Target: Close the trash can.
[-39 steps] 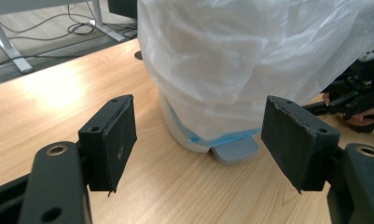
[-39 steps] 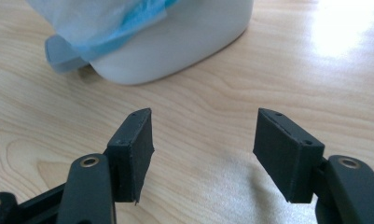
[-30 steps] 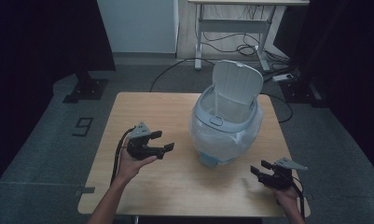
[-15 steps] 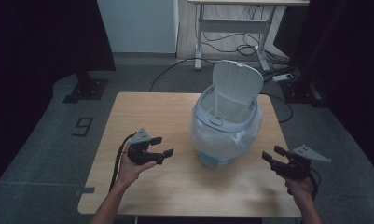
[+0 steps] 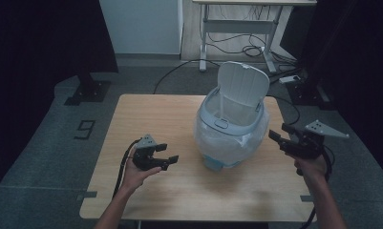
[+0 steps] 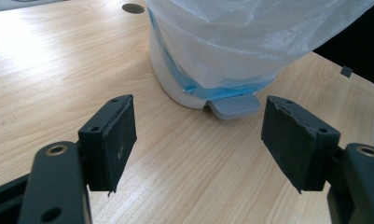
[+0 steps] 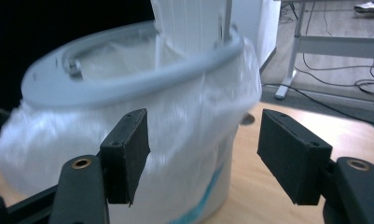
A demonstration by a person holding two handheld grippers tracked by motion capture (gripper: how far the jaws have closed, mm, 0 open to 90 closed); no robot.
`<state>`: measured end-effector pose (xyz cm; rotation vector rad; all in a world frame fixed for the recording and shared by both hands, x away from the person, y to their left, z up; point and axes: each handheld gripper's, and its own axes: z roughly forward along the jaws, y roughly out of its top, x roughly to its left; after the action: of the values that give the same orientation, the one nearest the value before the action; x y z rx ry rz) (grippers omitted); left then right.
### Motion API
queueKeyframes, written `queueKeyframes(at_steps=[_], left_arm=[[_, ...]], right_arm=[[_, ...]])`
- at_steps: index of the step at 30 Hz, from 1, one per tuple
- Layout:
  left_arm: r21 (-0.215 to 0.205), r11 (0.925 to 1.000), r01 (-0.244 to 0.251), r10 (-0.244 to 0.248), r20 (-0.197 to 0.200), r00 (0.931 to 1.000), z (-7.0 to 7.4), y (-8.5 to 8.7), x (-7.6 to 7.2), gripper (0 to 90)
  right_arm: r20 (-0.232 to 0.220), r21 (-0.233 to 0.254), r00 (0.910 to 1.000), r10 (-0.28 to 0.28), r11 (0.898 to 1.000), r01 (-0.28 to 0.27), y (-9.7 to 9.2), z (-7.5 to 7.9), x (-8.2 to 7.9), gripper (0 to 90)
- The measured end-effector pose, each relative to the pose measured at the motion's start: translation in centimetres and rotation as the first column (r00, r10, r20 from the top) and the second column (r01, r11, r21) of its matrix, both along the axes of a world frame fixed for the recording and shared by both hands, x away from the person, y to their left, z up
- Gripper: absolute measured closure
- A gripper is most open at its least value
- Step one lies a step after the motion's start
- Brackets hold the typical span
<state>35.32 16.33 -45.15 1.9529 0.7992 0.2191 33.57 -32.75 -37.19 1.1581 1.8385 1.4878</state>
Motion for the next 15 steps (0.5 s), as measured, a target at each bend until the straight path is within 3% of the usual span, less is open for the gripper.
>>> queueKeyframes(at_steps=[15], left_arm=[[0.002, 1.0000, -0.005, 0.005, -0.016, 0.9999, -0.5, -0.2, -0.2, 26.6]], right_arm=[[-0.003, -0.002, 0.9991, 0.043, 0.999, -0.043, 1.5, 3.8, 3.7, 32.4]])
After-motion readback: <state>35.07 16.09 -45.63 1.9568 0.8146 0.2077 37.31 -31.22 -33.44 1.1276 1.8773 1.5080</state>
